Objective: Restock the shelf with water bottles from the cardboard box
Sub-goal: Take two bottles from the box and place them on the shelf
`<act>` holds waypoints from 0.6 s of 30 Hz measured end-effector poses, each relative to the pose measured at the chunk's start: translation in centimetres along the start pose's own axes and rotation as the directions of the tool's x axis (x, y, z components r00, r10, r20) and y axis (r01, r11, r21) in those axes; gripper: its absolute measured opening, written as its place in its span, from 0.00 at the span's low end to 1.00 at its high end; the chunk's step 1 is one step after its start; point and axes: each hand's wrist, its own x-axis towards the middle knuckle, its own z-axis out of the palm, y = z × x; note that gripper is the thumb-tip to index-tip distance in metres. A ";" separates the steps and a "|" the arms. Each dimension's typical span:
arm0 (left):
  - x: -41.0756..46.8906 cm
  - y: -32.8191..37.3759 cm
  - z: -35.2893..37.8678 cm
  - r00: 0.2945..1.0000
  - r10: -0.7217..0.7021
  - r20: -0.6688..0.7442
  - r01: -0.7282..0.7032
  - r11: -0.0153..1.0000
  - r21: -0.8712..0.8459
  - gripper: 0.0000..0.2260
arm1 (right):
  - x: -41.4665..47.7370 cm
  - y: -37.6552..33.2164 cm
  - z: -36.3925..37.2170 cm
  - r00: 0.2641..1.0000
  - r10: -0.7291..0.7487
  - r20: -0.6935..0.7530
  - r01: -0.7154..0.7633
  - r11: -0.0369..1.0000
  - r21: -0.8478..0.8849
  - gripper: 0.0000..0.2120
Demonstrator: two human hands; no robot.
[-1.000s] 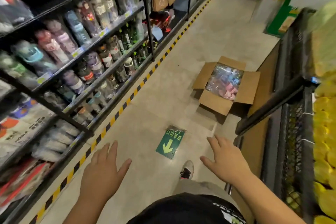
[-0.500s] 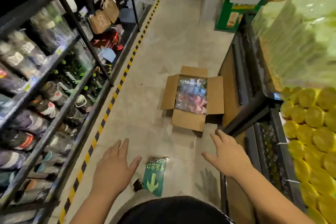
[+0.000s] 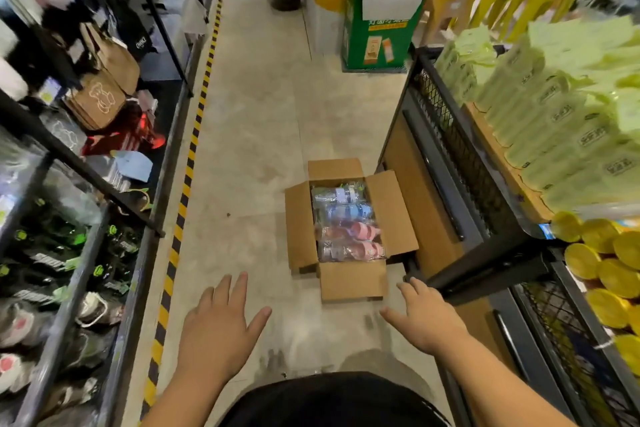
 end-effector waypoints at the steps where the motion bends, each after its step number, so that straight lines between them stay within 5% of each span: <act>1: 1.9 -0.4 -0.9 1.000 0.026 -0.002 -0.026 1.000 0.006 0.46 | 0.9 -1.0 -0.8 1.000 0.001 -0.014 0.000 1.000 0.009 0.37; 8: 14.5 1.0 -4.9 0.987 0.161 -0.007 -0.161 0.986 0.042 0.42 | 5.9 -2.3 -3.7 0.992 0.122 -0.032 -0.118 0.988 0.099 0.31; 18: 29.8 8.8 -9.7 0.956 0.291 0.036 -0.292 0.935 0.200 0.42 | 18.6 2.3 -9.3 0.973 0.229 0.030 -0.229 0.939 0.258 0.34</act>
